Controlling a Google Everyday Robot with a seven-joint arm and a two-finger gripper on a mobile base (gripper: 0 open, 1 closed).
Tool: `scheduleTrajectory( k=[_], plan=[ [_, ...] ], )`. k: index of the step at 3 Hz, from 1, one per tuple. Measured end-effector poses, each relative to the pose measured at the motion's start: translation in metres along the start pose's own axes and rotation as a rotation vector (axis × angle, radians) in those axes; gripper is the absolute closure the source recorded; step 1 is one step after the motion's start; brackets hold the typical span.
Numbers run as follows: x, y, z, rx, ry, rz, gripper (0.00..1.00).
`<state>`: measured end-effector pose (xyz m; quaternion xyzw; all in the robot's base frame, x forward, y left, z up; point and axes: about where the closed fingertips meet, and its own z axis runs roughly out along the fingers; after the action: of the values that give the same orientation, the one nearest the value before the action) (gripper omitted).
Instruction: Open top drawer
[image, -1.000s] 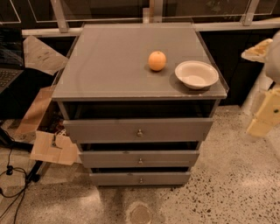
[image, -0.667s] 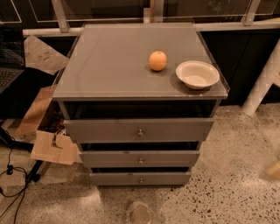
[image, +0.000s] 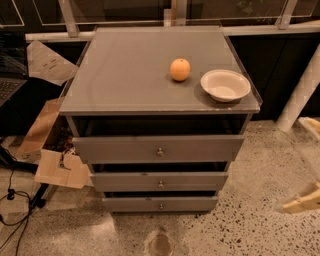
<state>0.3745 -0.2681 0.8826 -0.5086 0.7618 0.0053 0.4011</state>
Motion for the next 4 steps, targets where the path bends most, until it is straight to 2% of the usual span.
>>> scheduleTrajectory(
  k=[1, 2, 3, 4],
  plan=[
    [-0.027, 0.006, 0.039, -0.100, -0.257, -0.017, 0.00],
    [-0.046, 0.010, 0.054, -0.126, -0.376, -0.036, 0.00],
    [-0.046, 0.010, 0.054, -0.126, -0.376, -0.036, 0.00],
    [-0.049, 0.013, 0.070, -0.079, -0.387, -0.039, 0.00]
  ],
)
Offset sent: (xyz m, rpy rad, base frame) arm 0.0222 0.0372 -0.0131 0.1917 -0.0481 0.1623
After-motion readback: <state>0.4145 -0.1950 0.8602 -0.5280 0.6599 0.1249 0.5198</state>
